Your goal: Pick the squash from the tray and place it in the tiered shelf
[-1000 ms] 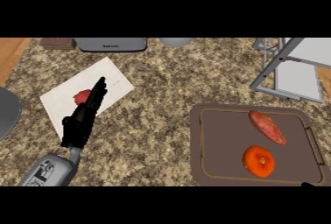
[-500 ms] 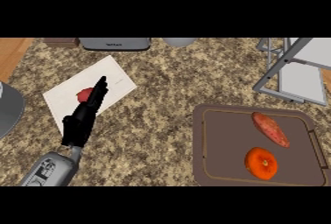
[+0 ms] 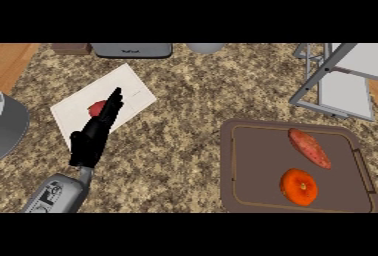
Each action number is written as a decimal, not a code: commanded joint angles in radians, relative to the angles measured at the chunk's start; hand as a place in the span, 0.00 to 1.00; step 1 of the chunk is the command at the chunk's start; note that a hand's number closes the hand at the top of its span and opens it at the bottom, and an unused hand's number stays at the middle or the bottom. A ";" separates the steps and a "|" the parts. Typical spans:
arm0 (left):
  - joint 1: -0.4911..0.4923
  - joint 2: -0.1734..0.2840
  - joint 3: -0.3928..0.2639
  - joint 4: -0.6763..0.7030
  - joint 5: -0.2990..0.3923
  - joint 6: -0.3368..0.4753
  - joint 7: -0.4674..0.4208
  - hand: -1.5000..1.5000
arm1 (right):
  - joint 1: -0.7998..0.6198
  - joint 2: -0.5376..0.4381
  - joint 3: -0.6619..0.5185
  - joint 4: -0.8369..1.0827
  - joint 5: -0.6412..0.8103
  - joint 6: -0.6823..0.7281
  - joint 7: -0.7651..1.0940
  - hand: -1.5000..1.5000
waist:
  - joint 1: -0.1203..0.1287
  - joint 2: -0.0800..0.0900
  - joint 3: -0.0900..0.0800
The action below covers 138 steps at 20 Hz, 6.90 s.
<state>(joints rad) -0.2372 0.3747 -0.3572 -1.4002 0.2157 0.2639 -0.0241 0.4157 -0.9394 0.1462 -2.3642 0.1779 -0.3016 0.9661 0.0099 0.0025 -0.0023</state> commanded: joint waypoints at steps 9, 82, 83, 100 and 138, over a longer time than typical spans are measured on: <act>-0.016 -0.034 0.071 0.034 -0.049 -0.048 0.000 0.50 | -0.279 0.168 0.157 -0.011 0.237 0.129 0.334 0.00 | -0.005 -0.001 0.001; 0.063 -0.242 0.243 -0.051 -0.293 -0.228 0.059 0.50 | -0.257 0.371 0.277 0.477 0.561 0.578 -0.695 1.00 | 0.046 -0.006 0.010; 0.056 -0.241 0.240 -0.061 -0.291 -0.233 0.057 0.50 | -0.268 0.347 0.305 0.464 0.563 0.596 -0.745 1.00 | 0.069 -0.012 0.013; 0.070 -0.238 0.283 -0.069 -0.281 -0.199 0.067 0.50 | -0.220 -0.033 -0.026 0.527 0.008 0.716 -1.764 1.00 | -0.052 -0.007 0.014; -0.014 -0.284 0.222 0.004 -0.320 -0.228 0.031 0.50 | -0.683 -0.477 -0.410 1.454 -0.650 0.970 -1.910 1.00 | 0.077 0.021 0.006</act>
<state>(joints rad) -0.2436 0.1063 -0.1274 -1.4123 -0.0907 0.0226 0.0244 -0.1941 -1.4117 -0.2887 -0.9554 -0.4840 0.5043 -0.8104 0.0851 0.0227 0.0046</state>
